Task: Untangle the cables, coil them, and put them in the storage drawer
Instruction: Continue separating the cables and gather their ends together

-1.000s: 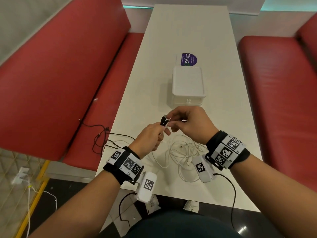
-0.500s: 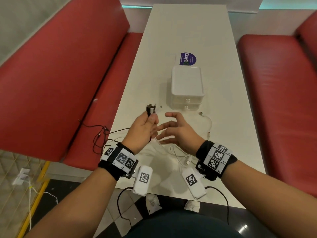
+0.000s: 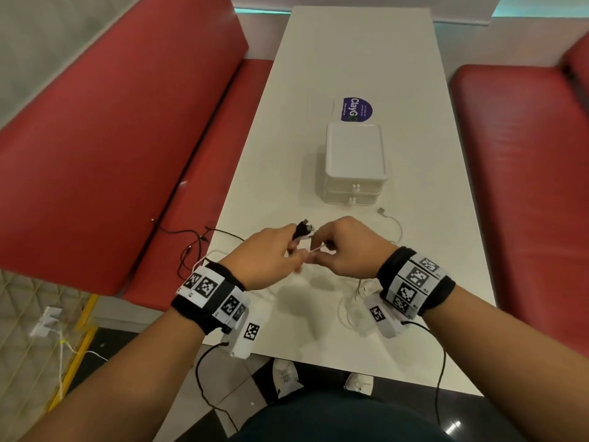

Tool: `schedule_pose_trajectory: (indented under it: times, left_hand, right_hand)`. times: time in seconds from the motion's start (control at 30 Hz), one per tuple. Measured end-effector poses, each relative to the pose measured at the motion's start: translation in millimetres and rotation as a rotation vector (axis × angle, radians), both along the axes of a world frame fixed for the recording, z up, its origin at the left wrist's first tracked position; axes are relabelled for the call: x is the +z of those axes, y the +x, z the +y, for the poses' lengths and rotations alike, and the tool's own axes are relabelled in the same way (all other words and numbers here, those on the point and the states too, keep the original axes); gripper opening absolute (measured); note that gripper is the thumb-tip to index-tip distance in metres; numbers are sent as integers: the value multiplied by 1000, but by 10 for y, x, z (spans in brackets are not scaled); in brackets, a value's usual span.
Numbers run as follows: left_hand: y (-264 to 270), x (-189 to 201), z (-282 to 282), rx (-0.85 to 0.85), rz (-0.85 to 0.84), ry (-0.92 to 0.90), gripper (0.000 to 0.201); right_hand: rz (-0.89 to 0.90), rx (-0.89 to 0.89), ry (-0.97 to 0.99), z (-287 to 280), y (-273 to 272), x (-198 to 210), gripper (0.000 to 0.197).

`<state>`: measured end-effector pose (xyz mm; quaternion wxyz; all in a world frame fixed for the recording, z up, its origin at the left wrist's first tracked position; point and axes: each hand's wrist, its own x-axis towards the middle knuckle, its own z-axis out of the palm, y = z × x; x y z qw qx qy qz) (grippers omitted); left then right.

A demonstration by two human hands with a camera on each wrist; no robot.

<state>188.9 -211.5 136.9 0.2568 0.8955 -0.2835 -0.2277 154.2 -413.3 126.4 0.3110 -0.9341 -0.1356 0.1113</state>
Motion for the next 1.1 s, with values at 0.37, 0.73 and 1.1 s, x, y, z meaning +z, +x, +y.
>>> schedule_pose_trajectory:
  times: [0.37,0.73,1.1]
  left_hand:
    - [0,-214,76,534,-33,-165,5]
    - [323,-243,381,321,-440,531,31]
    - [183,22,144,76,-524,205,20]
  right_hand:
    - [68,-199,-371,-80,42,-178,74]
    - [163,-59,-407,-24,29,-64,29]
    - [87,-161,-367,85,88,-254,36]
